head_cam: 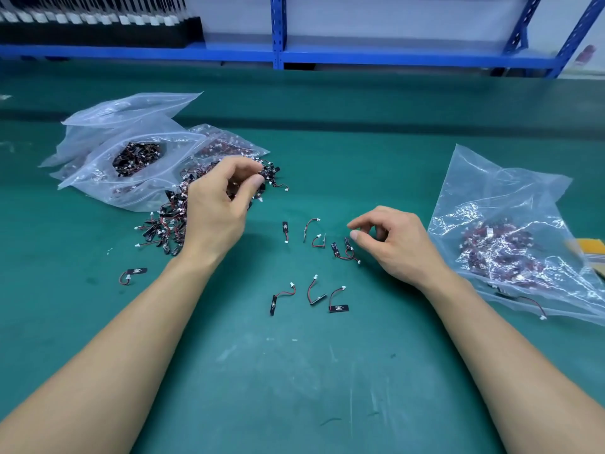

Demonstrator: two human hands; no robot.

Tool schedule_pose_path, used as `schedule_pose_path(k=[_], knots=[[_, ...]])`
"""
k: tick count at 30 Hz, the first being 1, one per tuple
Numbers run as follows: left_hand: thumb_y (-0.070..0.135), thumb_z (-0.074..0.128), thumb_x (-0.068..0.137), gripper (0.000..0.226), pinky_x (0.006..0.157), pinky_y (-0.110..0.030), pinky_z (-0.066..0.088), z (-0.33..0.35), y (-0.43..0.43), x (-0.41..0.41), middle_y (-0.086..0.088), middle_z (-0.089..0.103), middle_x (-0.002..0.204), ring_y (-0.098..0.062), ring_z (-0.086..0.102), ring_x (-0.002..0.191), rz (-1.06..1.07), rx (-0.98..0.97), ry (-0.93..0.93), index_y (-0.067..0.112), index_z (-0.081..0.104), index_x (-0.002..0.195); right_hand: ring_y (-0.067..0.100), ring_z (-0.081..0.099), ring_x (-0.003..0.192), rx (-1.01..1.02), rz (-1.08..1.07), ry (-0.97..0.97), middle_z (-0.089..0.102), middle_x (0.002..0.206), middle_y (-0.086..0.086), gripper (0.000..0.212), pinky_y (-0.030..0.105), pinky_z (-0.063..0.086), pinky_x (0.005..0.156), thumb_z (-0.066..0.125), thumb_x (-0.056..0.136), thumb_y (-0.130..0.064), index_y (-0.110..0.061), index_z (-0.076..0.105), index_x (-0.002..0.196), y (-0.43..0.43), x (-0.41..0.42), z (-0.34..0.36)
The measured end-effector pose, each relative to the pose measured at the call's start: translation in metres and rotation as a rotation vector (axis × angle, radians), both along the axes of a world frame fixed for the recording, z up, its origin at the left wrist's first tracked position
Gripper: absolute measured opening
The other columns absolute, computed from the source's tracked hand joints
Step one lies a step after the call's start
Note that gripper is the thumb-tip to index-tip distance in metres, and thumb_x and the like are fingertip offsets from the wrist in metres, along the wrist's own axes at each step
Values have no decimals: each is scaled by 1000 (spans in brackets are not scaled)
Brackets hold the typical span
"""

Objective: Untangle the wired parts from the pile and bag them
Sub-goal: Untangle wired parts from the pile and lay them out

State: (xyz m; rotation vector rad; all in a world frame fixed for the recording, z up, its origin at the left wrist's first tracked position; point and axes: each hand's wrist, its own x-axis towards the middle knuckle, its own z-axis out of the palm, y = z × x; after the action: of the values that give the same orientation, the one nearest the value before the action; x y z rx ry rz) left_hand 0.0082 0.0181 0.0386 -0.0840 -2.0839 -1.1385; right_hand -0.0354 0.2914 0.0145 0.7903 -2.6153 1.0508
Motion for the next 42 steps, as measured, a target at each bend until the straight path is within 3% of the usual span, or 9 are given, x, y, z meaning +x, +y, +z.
schedule_pose_path(k=[3, 6, 9, 13, 17, 19, 24, 32, 42], knots=[[2, 68, 90, 23, 72, -23, 55, 4, 22, 16, 7, 72, 79, -10, 66, 68, -254, 232, -97, 23, 71, 98, 5, 48, 63, -21, -6, 15, 59, 74, -18, 10, 10, 34, 65, 73, 88, -16, -20, 77, 95, 0, 1, 2], [-3, 67, 89, 22, 68, -22, 56, 3, 42, 33, -7, 74, 81, -12, 68, 65, -427, 275, -210, 19, 72, 94, 6, 48, 62, -19, -9, 21, 60, 76, -18, 10, 11, 34, 66, 72, 88, -16, -20, 77, 96, 0, 1, 3], [0, 71, 87, 16, 68, -25, 56, 2, 60, 44, -5, 75, 79, -15, 69, 65, -542, 263, -301, 16, 72, 90, 5, 48, 62, -10, -9, 17, 59, 76, -18, 10, 10, 35, 66, 72, 88, -17, -20, 76, 96, -1, 1, 3], [14, 76, 83, 9, 72, -14, 45, -1, 80, 50, 9, 75, 78, -4, 67, 71, -574, 45, -323, 22, 73, 86, 4, 48, 62, -4, -10, 6, 60, 76, -18, 10, 9, 35, 66, 72, 88, -17, -21, 76, 96, -2, 1, 3], [25, 78, 84, 7, 84, -28, 48, -11, 92, 53, 15, 73, 79, -7, 63, 84, -592, -228, -358, 27, 77, 90, 4, 48, 61, 0, -4, -11, 61, 78, -15, 9, 10, 35, 65, 72, 88, -17, -22, 76, 94, -2, 1, 2], [29, 76, 87, 10, 83, -25, 47, -13, 91, 52, 19, 72, 86, -3, 59, 87, -587, -311, -339, 28, 79, 96, 4, 48, 60, -2, 1, -23, 62, 79, -14, 9, 10, 35, 65, 72, 88, -17, -22, 76, 94, -2, 1, 1], [26, 73, 89, 13, 85, -31, 47, -11, 58, 34, 15, 74, 103, -15, 58, 85, -332, -370, -215, 24, 78, 100, 5, 48, 61, -4, -2, -7, 60, 75, -17, 9, 9, 34, 64, 73, 87, -16, -22, 77, 92, -2, -1, -1], [14, 64, 85, 38, 91, -44, 38, -22, -31, -7, -2, 65, 117, -31, 48, 107, 320, -794, -401, 24, 70, 122, 6, 48, 62, -16, 2, -4, 59, 72, -18, 10, 9, 34, 63, 74, 87, -15, -23, 77, 91, -2, 0, -1], [33, 68, 92, 17, 86, -42, 30, -21, -29, -17, 1, 68, 109, -29, 47, 104, 388, -893, -404, 30, 75, 107, 7, 48, 62, -17, 4, -6, 60, 71, -18, 11, 8, 35, 63, 74, 86, -15, -26, 76, 90, -2, -1, -2]])
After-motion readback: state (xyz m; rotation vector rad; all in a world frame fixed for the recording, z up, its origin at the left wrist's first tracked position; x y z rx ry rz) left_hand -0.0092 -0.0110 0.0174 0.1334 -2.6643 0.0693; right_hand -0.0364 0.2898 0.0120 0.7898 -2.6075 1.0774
